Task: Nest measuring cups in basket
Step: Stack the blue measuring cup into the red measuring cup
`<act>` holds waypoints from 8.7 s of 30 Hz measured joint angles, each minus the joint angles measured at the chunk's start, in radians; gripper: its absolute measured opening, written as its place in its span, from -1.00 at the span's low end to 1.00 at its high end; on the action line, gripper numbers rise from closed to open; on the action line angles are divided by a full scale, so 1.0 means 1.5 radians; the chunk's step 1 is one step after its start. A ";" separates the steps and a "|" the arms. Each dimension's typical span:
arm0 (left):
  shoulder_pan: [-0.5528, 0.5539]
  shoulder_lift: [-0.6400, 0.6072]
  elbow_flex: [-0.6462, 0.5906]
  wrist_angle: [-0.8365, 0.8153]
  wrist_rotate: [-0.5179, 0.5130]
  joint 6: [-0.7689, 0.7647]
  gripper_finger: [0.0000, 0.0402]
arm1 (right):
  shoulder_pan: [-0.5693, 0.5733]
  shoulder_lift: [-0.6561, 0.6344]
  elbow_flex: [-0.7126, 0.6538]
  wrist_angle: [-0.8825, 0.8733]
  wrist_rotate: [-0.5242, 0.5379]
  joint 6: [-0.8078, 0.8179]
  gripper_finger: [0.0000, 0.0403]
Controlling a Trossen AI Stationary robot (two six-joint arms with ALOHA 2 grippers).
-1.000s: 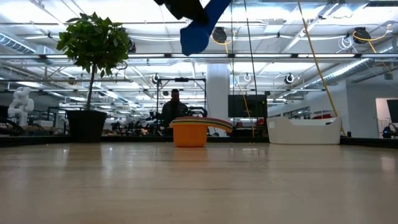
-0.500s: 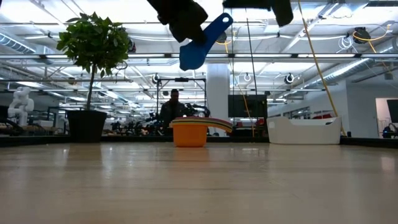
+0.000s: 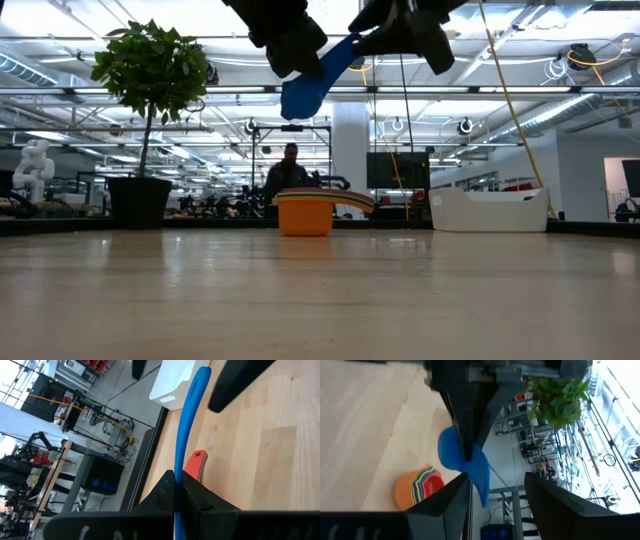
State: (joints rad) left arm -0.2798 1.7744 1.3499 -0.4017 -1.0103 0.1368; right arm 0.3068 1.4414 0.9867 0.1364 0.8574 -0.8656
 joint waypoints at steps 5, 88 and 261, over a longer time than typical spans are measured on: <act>0.002 0.000 0.000 -0.004 0.000 -0.002 -0.97 | -0.015 0.000 0.000 -0.007 -0.035 0.006 -0.20; -0.019 -0.041 0.001 -0.207 -0.092 -0.245 -0.07 | -0.122 -0.013 -0.062 -0.024 -0.118 0.018 -1.00; -0.071 -0.057 0.000 -0.286 -0.059 -0.386 -0.24 | -0.464 0.103 -0.262 0.569 -0.823 -0.069 -0.93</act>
State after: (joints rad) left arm -0.3866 1.6882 1.3495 -0.8312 -1.0985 -0.4419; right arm -0.3885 1.5956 0.5938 0.9893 -0.3774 -0.9695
